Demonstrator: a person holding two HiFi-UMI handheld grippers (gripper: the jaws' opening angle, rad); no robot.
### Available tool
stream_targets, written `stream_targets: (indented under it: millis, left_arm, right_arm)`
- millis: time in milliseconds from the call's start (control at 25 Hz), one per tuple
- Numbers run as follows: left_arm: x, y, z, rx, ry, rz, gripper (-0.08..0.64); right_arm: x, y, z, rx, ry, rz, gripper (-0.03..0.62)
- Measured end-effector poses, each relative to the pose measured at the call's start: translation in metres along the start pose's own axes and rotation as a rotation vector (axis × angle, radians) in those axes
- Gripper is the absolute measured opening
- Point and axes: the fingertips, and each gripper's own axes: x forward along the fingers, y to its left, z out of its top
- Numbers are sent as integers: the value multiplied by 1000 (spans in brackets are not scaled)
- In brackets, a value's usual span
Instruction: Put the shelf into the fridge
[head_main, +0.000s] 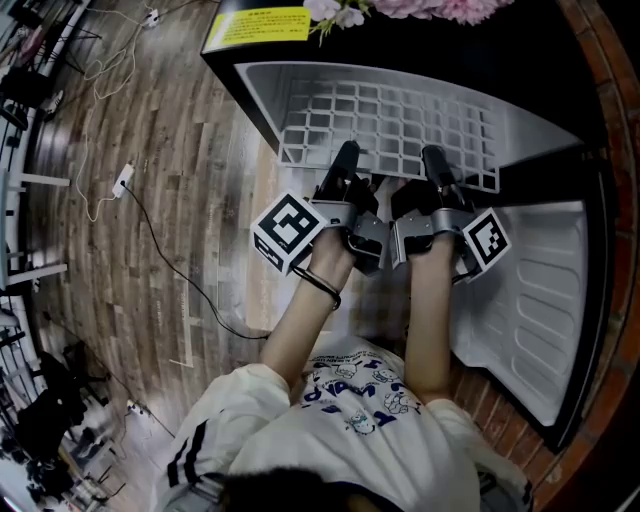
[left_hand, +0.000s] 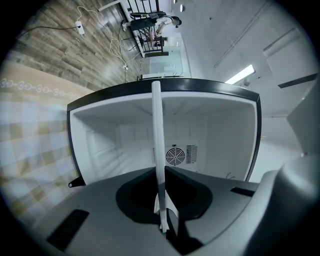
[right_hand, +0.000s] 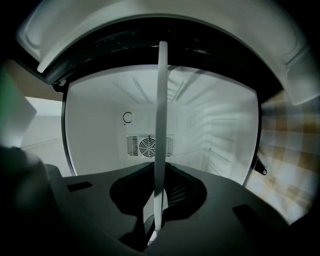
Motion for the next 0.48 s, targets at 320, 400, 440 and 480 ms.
stream_targets:
  millis: [320,400,440,480]
  left_arm:
    - [0,-3,1,2,0,1,40]
    - [0,-6,3,6,-1,6,40]
    - [0,-7,3,9,-1,11,40]
    - [1,-7,3,13,-1,16,40]
  right_arm:
    - [0,4,-1,-6,-8,4,49]
    - [1,8,-2,-10,-10,7,49]
    - [2,9,-2,-12,-11,11,49]
    - [3,10,-2,-13,-13,17,49]
